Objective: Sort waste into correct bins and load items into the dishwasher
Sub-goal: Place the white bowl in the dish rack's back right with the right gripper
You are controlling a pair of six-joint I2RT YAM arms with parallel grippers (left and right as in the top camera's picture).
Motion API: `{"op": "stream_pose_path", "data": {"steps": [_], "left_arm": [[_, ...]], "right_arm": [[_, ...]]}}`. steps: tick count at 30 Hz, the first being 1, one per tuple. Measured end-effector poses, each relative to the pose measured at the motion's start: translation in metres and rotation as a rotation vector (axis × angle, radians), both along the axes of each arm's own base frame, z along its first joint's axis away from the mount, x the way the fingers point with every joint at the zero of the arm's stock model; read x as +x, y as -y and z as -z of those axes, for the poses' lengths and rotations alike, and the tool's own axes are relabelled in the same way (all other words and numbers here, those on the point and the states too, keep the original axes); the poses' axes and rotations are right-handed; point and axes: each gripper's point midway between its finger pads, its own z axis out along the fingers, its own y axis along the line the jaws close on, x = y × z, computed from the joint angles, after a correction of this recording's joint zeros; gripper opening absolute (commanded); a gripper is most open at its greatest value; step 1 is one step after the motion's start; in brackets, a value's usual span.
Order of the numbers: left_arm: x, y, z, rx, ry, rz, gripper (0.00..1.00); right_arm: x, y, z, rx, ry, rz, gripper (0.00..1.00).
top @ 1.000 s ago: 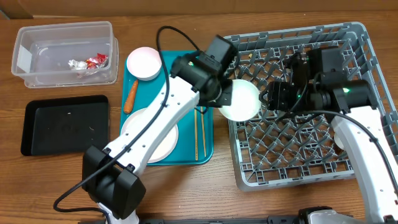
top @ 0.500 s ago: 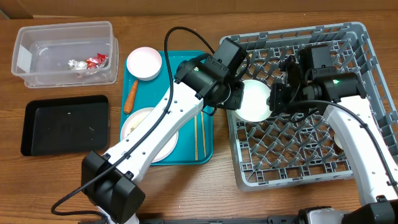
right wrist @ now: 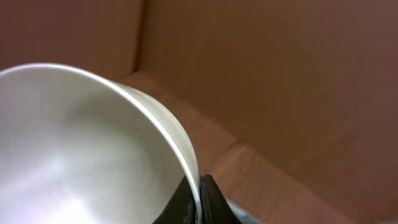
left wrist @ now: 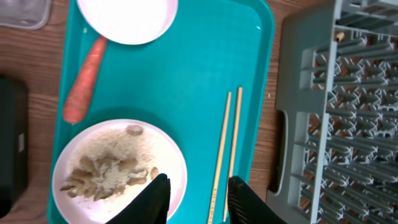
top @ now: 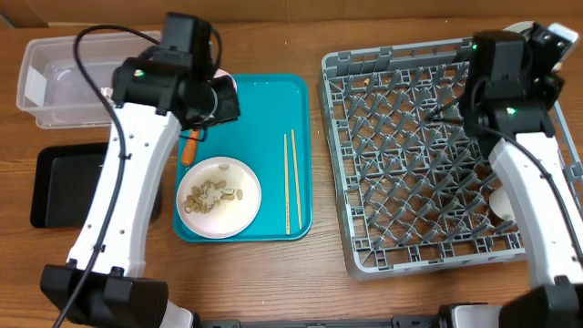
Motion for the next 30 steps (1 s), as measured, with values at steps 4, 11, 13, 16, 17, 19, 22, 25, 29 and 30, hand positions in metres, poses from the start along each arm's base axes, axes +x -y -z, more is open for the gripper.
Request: {"op": "stream_pose_path", "data": {"steps": [4, 11, 13, 16, 17, 19, 22, 25, 29, 30], "left_arm": [[0.000, -0.005, 0.000, -0.003, -0.005, -0.009, 0.34], [0.000, -0.003, 0.000, -0.008, -0.004, -0.003, 0.36], [0.000, -0.003, 0.000, -0.009, -0.004, -0.003, 0.38], [0.001, -0.003, 0.000, -0.010, -0.001, -0.002, 0.38], [0.001, -0.003, 0.000, -0.011, -0.002, -0.001, 0.38], [0.001, -0.003, 0.000, -0.012, -0.001, -0.001, 0.38], [0.002, -0.002, -0.001, -0.012, 0.003, 0.000, 0.38], [0.002, -0.002, -0.001, -0.009, 0.005, 0.009, 0.38], [0.002, -0.002, -0.001, -0.007, 0.006, 0.013, 0.38], [0.002, -0.002, -0.001, -0.007, 0.006, 0.013, 0.38]], "right_arm": [[0.003, 0.039, 0.046, -0.083, -0.183, 0.136, 0.04], [0.016, 0.051, 0.118, -0.103, -0.396, 0.156, 0.04], [0.015, 0.049, 0.123, -0.129, -0.424, 0.167, 0.04], [0.018, 0.034, 0.122, -0.151, -0.434, 0.145, 0.04], [0.017, 0.032, 0.122, -0.155, -0.436, 0.144, 0.04], [0.011, 0.026, 0.126, -0.167, -0.456, 0.148, 0.04], [0.004, 0.017, 0.130, -0.161, -0.465, 0.146, 0.05], [0.002, 0.014, 0.131, -0.155, -0.454, 0.150, 0.08], [0.001, 0.007, 0.137, -0.138, -0.477, 0.126, 0.24], [0.002, 0.002, 0.139, -0.132, -0.483, 0.110, 0.25]]}}
